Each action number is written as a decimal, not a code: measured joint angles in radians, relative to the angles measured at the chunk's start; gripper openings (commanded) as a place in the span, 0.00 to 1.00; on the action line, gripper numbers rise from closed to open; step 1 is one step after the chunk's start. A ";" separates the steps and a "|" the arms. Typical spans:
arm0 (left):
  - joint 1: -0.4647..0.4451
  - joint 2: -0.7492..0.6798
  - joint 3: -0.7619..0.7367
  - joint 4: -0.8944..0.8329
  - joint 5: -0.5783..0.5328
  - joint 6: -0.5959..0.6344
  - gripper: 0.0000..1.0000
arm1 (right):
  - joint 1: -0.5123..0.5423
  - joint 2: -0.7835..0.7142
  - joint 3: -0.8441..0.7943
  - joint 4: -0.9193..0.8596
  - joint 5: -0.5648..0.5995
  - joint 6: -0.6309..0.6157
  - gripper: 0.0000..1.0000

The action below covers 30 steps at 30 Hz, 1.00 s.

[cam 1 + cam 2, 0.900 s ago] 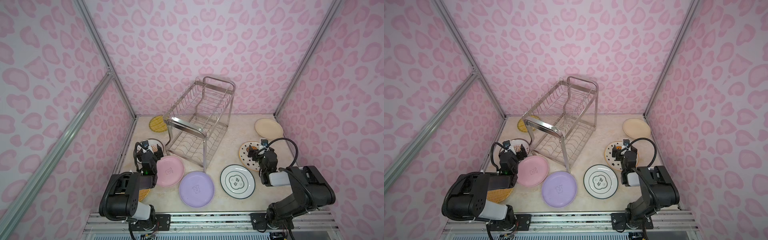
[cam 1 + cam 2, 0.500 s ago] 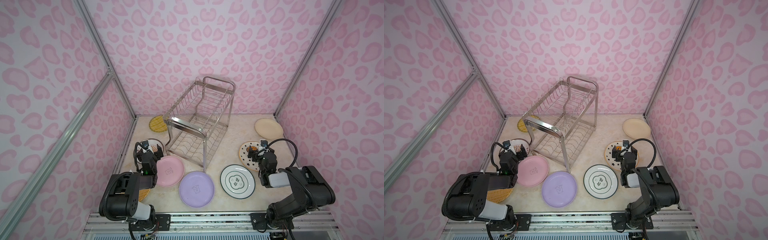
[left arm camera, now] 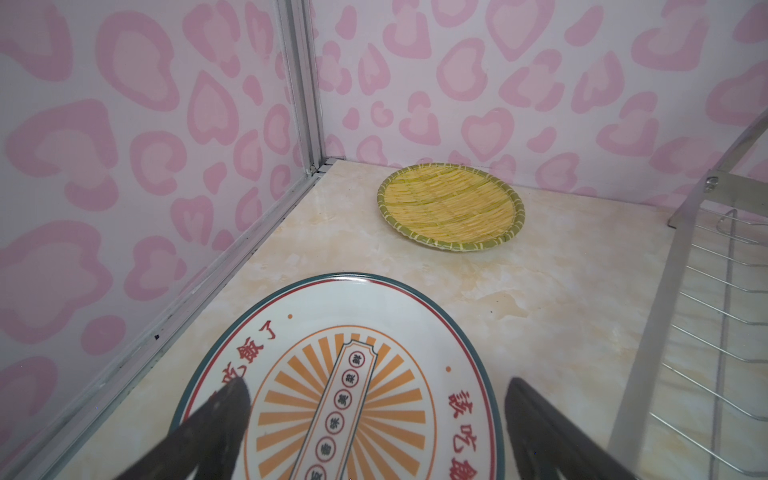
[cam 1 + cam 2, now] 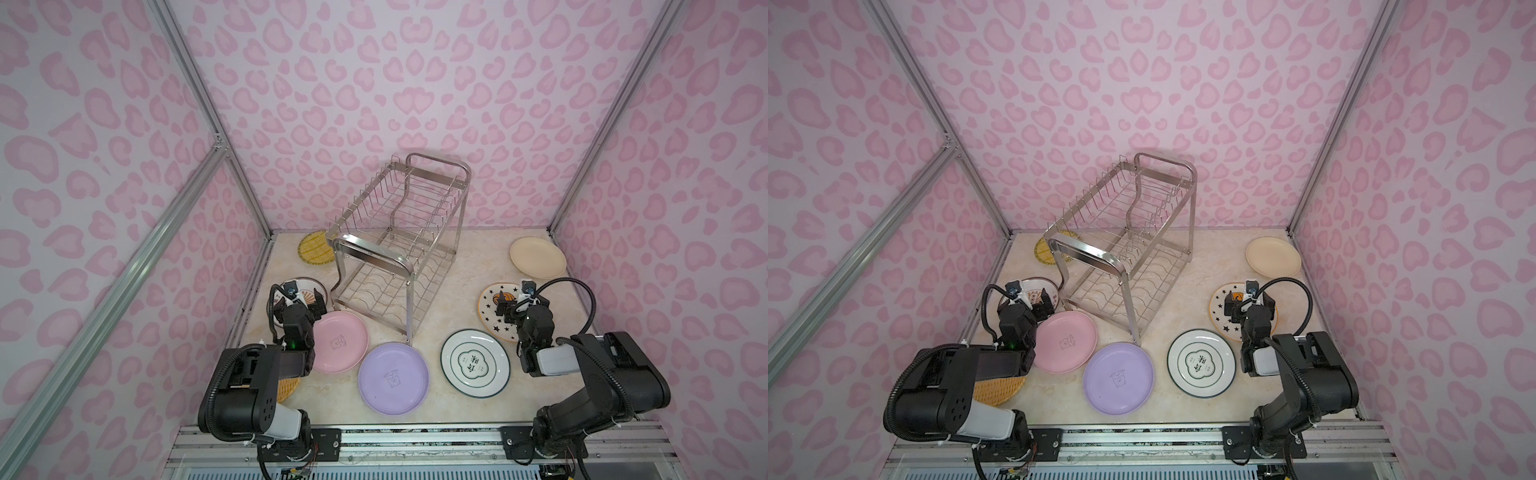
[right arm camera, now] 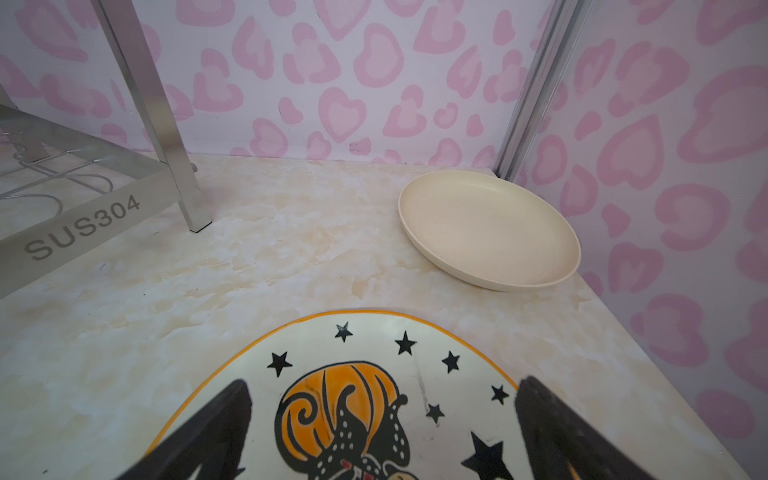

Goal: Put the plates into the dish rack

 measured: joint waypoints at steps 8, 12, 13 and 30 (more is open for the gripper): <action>0.000 0.000 0.000 0.000 0.000 0.000 0.97 | 0.002 0.000 -0.001 0.002 0.003 -0.002 1.00; 0.000 0.000 0.000 0.000 0.000 0.000 0.97 | 0.002 0.000 -0.001 0.002 0.003 -0.002 1.00; 0.000 0.000 0.000 0.000 0.000 0.000 0.97 | 0.002 0.000 -0.001 0.002 0.003 -0.002 1.00; -0.047 -0.029 -0.042 0.028 -0.050 0.009 0.97 | -0.032 -0.172 0.031 -0.167 0.113 0.092 1.00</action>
